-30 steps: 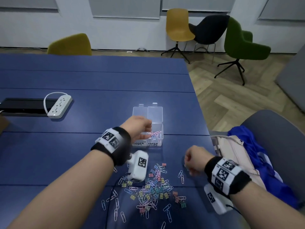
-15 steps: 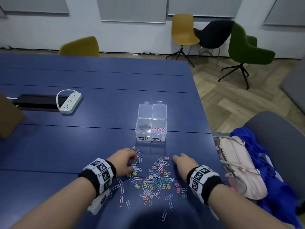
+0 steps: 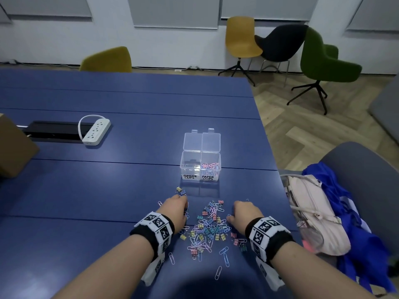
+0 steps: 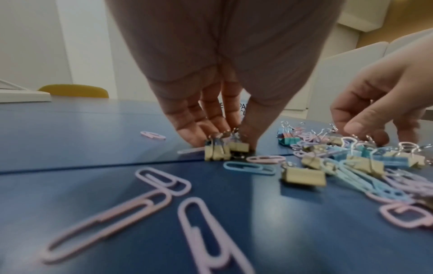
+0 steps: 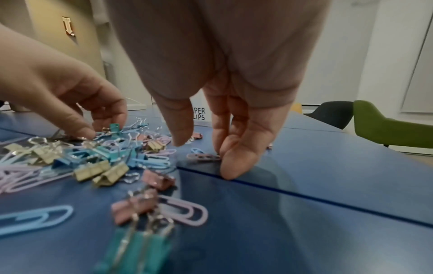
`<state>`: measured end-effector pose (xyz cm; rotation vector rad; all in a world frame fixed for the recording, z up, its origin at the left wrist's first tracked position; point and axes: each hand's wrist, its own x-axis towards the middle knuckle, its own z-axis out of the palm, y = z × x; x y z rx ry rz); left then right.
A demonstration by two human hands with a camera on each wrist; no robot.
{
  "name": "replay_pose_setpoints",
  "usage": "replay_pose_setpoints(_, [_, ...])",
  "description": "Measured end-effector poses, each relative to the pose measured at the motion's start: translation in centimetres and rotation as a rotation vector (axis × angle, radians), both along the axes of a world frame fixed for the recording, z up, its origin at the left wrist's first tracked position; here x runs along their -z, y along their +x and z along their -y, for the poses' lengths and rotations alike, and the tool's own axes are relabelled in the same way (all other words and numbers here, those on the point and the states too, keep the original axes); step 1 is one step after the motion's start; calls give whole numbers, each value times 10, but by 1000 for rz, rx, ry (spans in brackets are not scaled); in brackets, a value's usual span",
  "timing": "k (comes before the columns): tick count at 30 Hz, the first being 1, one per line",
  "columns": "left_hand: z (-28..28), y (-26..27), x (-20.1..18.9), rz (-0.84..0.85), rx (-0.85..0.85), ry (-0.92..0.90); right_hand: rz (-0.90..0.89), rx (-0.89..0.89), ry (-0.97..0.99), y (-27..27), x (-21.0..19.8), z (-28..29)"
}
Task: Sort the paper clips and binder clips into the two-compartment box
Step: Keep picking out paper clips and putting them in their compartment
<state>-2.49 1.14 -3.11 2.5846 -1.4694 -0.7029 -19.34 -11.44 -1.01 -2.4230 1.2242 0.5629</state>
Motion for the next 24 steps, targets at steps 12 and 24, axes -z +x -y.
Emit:
replay_pose_setpoints(12, [6, -9, 5, 90, 30, 200, -58, -147, -46, 4, 1, -12])
replay_pose_setpoints(24, [10, -5, 3, 30, 16, 207, 74, -56, -31, 2, 17, -11])
